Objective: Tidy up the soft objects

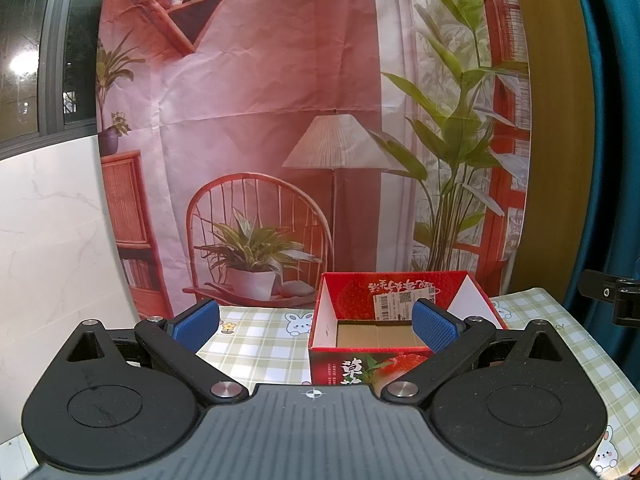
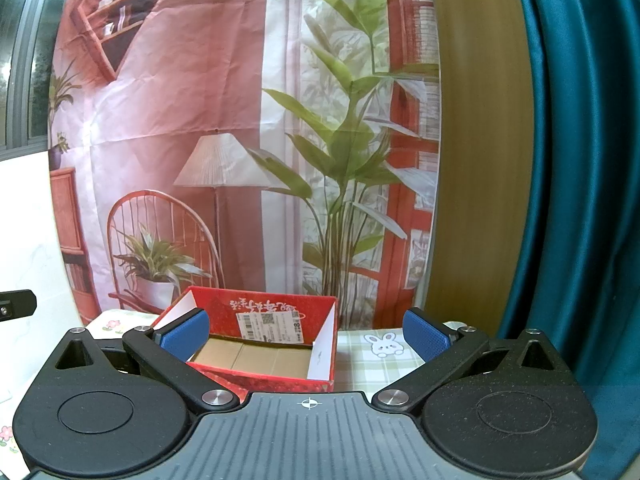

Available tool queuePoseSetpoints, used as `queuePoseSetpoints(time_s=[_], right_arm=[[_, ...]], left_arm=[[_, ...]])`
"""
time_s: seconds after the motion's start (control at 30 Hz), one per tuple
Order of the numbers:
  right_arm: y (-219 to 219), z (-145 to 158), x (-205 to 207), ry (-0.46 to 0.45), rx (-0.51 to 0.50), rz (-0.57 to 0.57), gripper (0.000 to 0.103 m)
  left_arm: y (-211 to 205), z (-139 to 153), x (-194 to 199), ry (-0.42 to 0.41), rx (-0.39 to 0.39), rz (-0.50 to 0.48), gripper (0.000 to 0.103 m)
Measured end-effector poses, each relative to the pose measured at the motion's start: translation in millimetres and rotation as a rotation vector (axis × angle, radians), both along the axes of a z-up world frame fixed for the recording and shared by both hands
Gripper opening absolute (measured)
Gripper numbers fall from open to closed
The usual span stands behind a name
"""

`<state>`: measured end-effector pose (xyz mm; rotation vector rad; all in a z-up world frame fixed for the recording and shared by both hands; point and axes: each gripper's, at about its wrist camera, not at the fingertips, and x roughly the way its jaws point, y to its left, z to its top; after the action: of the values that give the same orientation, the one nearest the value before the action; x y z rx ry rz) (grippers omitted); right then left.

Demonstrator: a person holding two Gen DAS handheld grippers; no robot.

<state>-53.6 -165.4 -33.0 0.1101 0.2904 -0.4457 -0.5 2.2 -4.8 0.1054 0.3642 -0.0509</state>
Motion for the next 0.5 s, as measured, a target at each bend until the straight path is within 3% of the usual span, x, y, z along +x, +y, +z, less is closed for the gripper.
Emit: queuePoseSetpoints(time_s=[0.5], right_arm=[[0.2, 1.7, 0.6, 0.001, 0.001, 0.000, 0.103]], left_arm=[[-0.8, -0.2, -0.8, 0.001, -0.001, 0.002, 0.103]])
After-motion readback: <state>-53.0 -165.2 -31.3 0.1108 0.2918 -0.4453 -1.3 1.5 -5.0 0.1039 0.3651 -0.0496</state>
